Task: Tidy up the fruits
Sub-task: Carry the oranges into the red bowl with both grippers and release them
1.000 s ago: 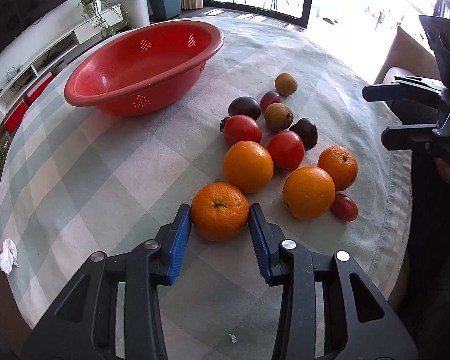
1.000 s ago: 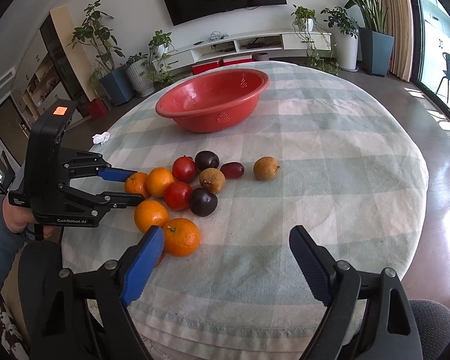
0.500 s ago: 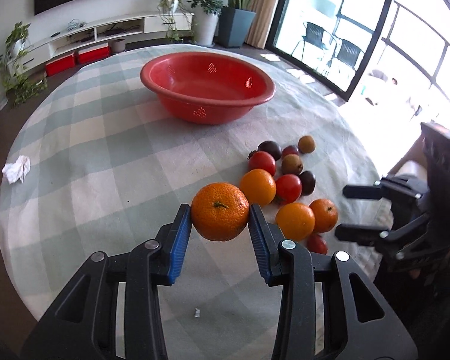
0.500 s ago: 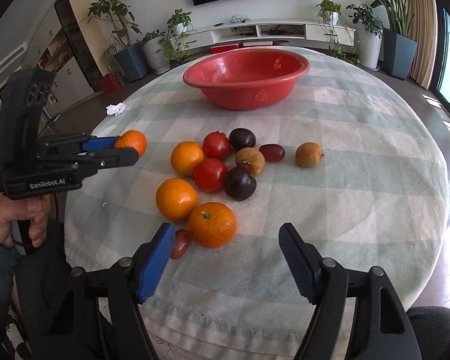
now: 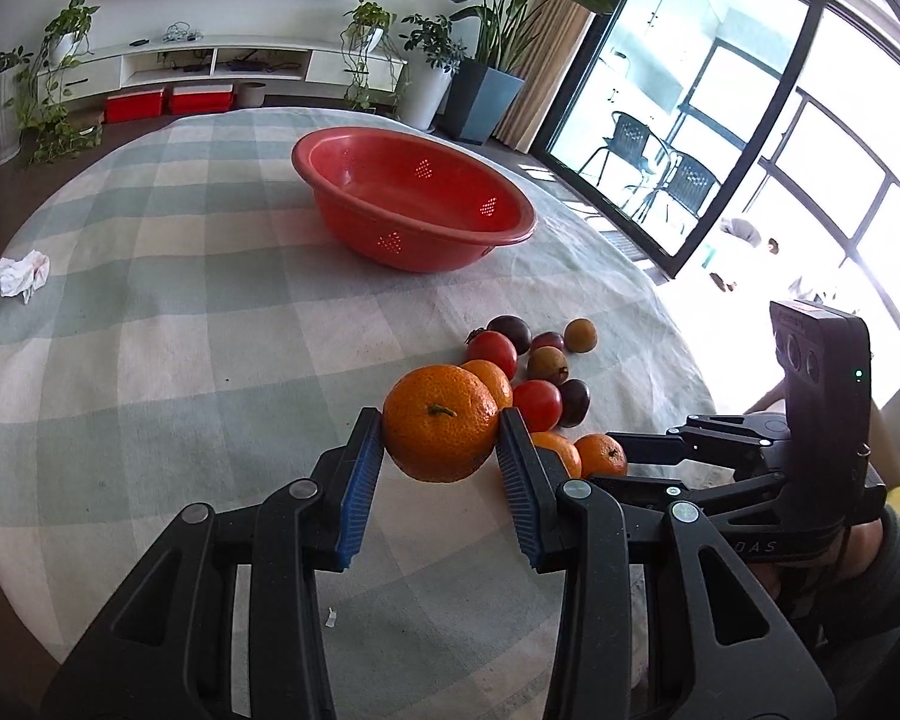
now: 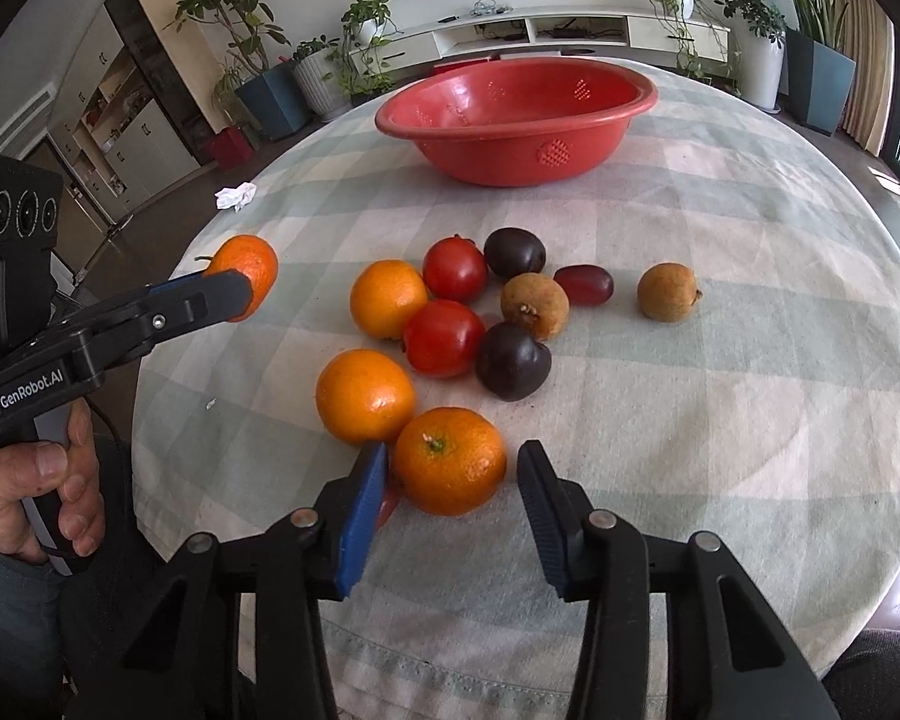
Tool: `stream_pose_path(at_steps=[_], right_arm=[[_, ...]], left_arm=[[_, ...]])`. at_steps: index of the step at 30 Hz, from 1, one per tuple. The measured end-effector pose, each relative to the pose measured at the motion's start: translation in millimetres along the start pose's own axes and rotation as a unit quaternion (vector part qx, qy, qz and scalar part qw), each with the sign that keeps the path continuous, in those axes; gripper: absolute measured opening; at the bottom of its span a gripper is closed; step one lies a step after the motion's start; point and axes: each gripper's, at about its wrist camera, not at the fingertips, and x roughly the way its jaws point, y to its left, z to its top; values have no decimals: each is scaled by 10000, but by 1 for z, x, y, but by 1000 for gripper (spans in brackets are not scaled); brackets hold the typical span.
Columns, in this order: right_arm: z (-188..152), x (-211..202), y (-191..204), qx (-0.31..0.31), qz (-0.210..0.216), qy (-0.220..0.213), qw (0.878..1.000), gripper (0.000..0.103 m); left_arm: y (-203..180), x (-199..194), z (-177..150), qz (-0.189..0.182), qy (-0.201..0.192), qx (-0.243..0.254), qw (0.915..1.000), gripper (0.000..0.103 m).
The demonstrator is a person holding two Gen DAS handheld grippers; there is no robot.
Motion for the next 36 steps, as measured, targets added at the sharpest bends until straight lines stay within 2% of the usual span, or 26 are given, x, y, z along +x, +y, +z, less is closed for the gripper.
stream_pose_path(at_steps=[7,13,18,22,25,29,32,36], right_arm=[[0,-6,-3,61,98,0,9999,41],[4,-23,-14,263,223,-222,9992,41],[13,-39,-45,625,6,-454,9970,41],[36,-60,-70,859,-111,-790,9931,41],[62,-73,-76,739,-215,-1088,9911,42],[105,-75,-71,410,-200,-1332,9900,41],[140,-62,-65,75,-166,-1284,9916,41],[178,-28,-59,-251,-233,-893,9954,41]], left_arm=[[0,3,-1,5,-17,-26,10000,36],[3,6,-2,-9,-34,-26,10000,36],[3,0,8,11,-105,-10,9999,36],[-3,-5,37,166,-249,184,9994,36],[-10,-4,71,277,-420,398,9979,36],[-18,14,115,545,-376,655,9957,37],[-15,38,145,860,-214,701,9936,36],[-10,77,167,1209,177,871,9887,37]])
